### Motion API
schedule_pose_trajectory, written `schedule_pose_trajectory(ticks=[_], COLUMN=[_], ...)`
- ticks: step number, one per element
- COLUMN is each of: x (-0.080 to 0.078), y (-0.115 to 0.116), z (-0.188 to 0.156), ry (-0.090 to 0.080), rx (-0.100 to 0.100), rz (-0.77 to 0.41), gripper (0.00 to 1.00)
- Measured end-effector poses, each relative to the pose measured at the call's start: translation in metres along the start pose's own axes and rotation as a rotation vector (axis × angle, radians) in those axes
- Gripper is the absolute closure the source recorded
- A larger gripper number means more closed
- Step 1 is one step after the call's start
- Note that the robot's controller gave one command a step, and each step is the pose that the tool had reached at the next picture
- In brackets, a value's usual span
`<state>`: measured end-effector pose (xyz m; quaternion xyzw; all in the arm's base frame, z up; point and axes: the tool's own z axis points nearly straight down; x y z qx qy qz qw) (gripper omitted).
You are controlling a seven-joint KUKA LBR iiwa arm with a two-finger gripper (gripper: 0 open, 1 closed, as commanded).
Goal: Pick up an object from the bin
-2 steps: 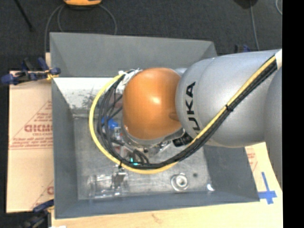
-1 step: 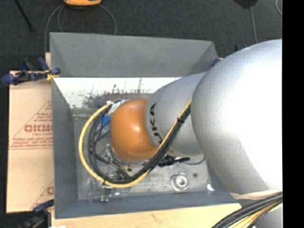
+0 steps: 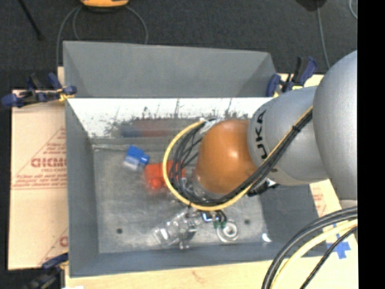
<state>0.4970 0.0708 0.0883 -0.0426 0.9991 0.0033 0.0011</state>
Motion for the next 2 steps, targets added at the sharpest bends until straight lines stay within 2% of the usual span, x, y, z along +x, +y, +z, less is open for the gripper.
schedule_pose_trajectory(ticks=[1,2], x=[0.003,-0.001], y=[0.003,-0.004], z=[-0.001,-0.162], ry=[0.016,-0.006], rx=[0.000,0.008], rz=[-0.004,-0.036], gripper=[1.00,1.00])
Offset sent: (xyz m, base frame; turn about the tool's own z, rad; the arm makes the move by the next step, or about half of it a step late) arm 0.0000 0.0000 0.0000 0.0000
